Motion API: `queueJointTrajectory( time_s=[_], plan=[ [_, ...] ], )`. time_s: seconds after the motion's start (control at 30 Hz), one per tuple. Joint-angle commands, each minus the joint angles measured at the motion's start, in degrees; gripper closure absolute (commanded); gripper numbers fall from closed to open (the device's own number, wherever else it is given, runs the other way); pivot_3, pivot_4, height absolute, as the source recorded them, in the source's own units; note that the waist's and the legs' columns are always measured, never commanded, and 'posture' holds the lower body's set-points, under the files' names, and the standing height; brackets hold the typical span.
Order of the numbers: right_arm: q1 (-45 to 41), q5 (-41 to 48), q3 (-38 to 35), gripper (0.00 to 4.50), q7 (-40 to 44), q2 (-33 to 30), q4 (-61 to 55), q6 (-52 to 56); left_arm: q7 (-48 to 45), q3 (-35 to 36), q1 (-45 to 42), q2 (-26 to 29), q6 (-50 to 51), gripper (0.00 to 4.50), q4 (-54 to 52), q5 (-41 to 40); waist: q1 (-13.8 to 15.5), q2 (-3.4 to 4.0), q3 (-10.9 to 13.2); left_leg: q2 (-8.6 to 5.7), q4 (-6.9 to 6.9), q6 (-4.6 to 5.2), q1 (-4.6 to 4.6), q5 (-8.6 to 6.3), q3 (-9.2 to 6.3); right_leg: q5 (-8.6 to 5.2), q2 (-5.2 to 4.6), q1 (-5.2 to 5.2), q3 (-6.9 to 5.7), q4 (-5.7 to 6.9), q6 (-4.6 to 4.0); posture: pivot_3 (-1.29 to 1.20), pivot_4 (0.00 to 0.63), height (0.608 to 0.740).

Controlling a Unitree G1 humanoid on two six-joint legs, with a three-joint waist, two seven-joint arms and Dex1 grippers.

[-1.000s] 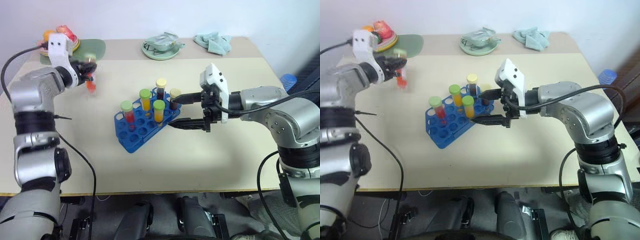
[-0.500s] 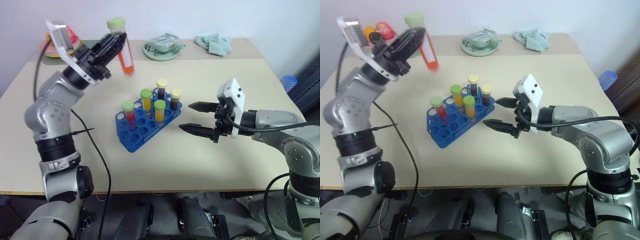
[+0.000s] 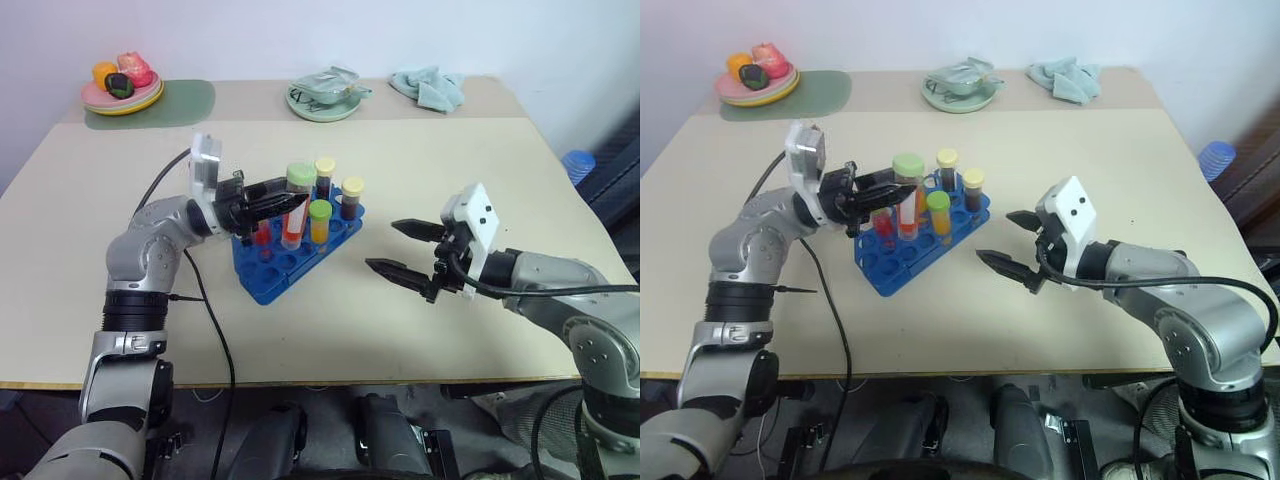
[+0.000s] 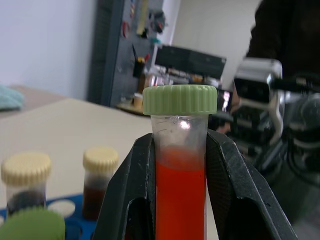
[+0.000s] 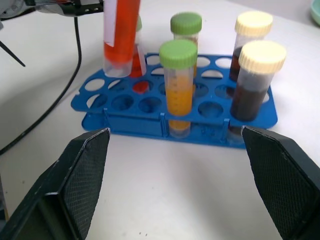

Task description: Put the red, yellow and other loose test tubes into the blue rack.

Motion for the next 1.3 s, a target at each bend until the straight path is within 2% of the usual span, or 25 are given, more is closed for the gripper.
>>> queueJointTrajectory(
  time_s=[0.03,0.2,0.47,0.73,1.03,1.2,1.3],
  plan=[
    [1.1,1.6,-2.7,0.18,-2.3,0.4,-4.0,-0.5,3.3,2.2,1.3,0.6,-0.6,3.73,-7.2,-1.7,-0.1,0.0,0.0,0.0,-0.01,0.0,0.0,0.0,0.0,0.0,0.0,0.0,0.0,0.0,0.0,0.0,0.15,0.74],
    [2.5,2.8,-3.5,0.18,-4.2,0.7,-5.0,-0.7,11.1,3.1,7.8,-0.1,1.2,3.73,-18.6,-3.2,-0.1,0.01,0.0,0.01,-0.1,-0.01,0.06,0.0,0.0,0.0,0.01,0.01,0.04,0.01,0.0,0.0,0.15,0.74],
    [3.6,3.6,-2.7,0.18,-5.1,1.1,-4.9,-1.6,24.3,0.8,16.9,-5.6,-12.4,3.73,-22.2,8.3,0.1,0.03,0.0,0.01,-0.15,0.0,0.15,0.0,0.03,0.0,0.01,0.16,0.06,-0.07,0.0,0.0,0.15,0.74],
    [4.4,4.6,-3.3,0.18,-5.5,0.8,-5.2,-1.5,24.6,-1.1,22.9,-5.7,-14.4,3.73,-24.1,8.1,0.1,0.03,0.0,0.01,-0.17,0.0,0.16,0.0,0.03,0.0,0.01,0.15,0.06,-0.07,0.0,0.0,0.15,0.74],
    [6.2,4.5,-2.9,0.18,-6.4,1.3,-5.8,-3.0,25.2,-1.8,27.3,-4.7,-17.7,3.73,-20.5,11.0,0.1,0.08,-0.1,0.01,-0.2,0.01,0.26,0.0,0.04,0.0,0.01,0.26,0.06,-0.09,0.0,0.0,0.15,0.74],
    [6.3,4.2,-2.5,0.18,-6.9,1.5,-5.6,-4.1,25.9,-2.5,29.0,-4.6,-21.3,3.73,-15.7,12.9,0.1,0.39,-0.2,0.1,-0.59,0.13,1.35,-0.09,0.04,-0.02,0.08,1.4,0.06,-0.59,0.0,0.0,0.15,0.74],
    [6.2,4.2,-2.5,0.18,-7.3,1.6,-5.6,-4.5,25.3,-2.6,30.3,-4.2,-22.9,3.73,-14.7,12.7,0.0,0.43,-0.4,0.14,-0.92,0.55,2.0,-0.35,0.04,-0.03,0.09,2.0,0.07,-0.9,0.01,0.0,0.15,0.74]
  ],
)
